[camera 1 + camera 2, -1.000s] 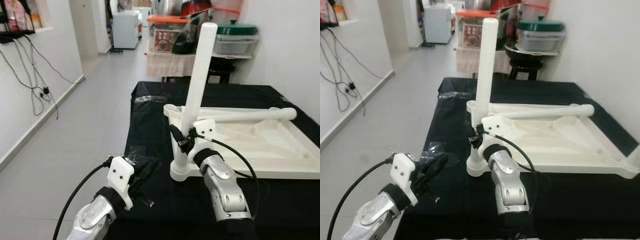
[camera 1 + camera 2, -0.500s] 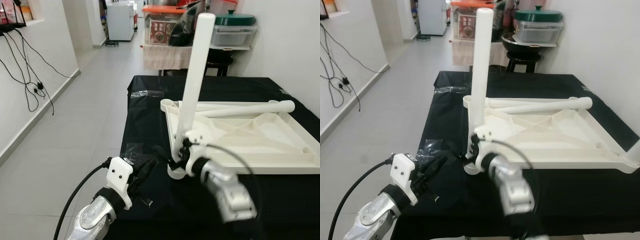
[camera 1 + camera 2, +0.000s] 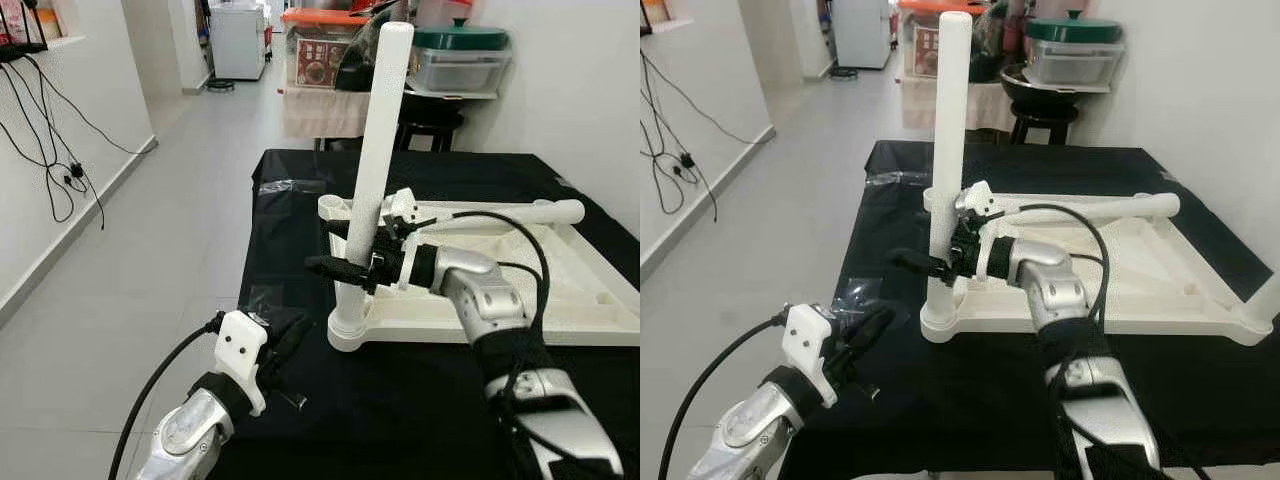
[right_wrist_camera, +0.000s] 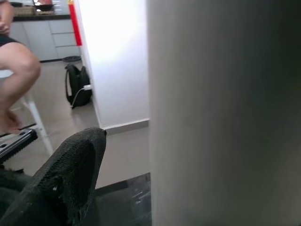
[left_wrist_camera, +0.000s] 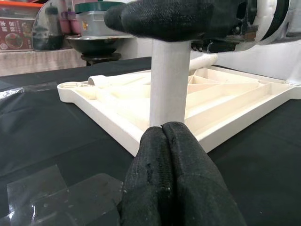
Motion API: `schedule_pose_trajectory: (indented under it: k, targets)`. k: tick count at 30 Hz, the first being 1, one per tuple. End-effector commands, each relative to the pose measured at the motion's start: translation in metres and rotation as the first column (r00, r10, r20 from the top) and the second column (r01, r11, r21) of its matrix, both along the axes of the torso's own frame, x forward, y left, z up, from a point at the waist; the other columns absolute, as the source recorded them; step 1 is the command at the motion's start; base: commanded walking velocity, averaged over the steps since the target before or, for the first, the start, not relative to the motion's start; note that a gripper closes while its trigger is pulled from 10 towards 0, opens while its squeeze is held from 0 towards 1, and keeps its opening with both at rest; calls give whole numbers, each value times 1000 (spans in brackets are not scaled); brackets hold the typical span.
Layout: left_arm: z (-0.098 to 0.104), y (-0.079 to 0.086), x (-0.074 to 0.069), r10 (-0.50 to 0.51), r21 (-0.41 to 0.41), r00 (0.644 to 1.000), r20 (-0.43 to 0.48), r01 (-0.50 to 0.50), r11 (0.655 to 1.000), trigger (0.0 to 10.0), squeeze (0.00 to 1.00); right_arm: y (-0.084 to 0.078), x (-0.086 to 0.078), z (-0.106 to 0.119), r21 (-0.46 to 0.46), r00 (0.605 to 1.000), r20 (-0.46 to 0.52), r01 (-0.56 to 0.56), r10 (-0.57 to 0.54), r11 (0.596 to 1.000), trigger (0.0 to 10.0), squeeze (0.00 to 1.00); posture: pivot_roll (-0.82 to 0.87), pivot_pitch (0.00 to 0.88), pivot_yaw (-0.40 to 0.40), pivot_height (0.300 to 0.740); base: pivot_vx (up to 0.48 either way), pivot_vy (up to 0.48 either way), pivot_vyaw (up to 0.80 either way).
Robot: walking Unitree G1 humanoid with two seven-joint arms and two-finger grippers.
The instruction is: Building children table
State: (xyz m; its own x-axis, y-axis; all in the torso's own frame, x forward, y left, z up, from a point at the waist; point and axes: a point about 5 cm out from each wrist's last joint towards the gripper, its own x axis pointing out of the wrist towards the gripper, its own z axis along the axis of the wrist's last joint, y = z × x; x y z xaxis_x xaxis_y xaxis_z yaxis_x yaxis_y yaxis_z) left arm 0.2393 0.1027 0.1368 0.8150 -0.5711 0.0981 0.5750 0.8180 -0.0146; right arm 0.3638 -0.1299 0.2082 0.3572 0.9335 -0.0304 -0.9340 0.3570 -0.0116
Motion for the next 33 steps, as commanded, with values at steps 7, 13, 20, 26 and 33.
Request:
schedule_pose_trajectory:
  k: [7, 13, 20, 26, 33]
  targets:
    - [-2, -1, -4, 2, 7, 1000, -8, -1, 1000, 10000, 0, -10, 7, -6, 4, 999, -43, 0, 0, 1000, 0, 0, 54, 0, -68, 740, 0, 0, 0]
    - [-1, -1, -6, 0, 5, 1000, -9, 0, 1000, 10000, 0, -21, -2, -24, -41, 1000, -19, 11, -11, 999, 0, 0, 55, 0, -65, 740, 0, 0, 0]
    - [0, 1, -10, 1, 1, 1000, -8, -1, 1000, 10000, 0, -36, -31, -43, -75, 985, -2, 169, -170, 983, 0, 0, 59, 19, -75, 740, 0, 0, 0]
    - [-1, 5, -13, -9, 5, 1000, -21, 9, 1000, 10000, 0, 11, -72, -83, -135, 607, -192, 762, -772, 633, 0, 0, 50, 18, -44, 740, 0, 0, 0]
    - [-1, 5, -12, -24, 6, 999, -27, 24, 1000, 10000, 0, 5, -57, -84, -141, 638, -136, 745, -758, 652, 0, 0, 69, 20, -54, 740, 0, 0, 0]
